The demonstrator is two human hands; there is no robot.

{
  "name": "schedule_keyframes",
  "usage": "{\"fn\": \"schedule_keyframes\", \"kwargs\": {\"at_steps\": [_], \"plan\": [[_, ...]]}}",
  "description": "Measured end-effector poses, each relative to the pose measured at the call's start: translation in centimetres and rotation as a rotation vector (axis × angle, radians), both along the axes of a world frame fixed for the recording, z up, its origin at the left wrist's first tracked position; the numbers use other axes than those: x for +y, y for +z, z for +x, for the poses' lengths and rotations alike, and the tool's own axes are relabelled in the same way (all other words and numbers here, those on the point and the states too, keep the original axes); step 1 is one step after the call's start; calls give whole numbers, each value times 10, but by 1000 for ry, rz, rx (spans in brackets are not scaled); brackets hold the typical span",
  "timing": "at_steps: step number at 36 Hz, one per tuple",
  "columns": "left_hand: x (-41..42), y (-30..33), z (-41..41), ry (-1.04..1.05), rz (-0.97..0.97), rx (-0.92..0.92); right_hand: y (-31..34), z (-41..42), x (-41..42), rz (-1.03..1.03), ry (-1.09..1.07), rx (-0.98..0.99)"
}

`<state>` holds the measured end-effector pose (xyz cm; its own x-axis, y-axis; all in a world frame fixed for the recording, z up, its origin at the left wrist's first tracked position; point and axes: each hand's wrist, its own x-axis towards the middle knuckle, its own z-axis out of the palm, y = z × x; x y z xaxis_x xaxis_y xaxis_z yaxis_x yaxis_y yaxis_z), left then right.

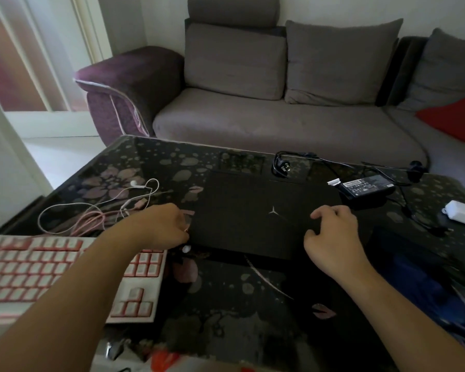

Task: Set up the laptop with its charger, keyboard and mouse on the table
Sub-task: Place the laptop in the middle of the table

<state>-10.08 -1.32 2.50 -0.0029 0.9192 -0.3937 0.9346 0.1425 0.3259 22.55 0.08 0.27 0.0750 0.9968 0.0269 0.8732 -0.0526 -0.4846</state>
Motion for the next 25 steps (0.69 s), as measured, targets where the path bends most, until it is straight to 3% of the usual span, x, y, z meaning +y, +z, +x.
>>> {"fn": "schedule_keyframes", "kwargs": {"at_steps": [3, 7, 9, 13, 17, 19, 23, 25], "plan": [[-5, -3, -6, 26, 60, -23, -3, -13, -6, 25, 49, 16], [-6, -1, -14, 244, 213, -162, -4, -24, -12, 35, 86, 35], [-6, 2, -20, 381, 334, -287, -3, -28, -15, 47, 99, 42], [-10, 14, -28, 716, 561, -713, -4, -32, -18, 47, 116, 44], [-5, 17, -43, 894, 672, -868, -5, -36, -19, 16, 127, 52], [0, 12, -46, 895, 632, -837, -5, -38, -20, -10, 156, 52], [8, -6, -39, 707, 502, -370, -4, -39, -21, -86, 275, -1], [9, -12, -25, 582, 512, -224, -5, -39, -20, -102, 330, -29]]}}
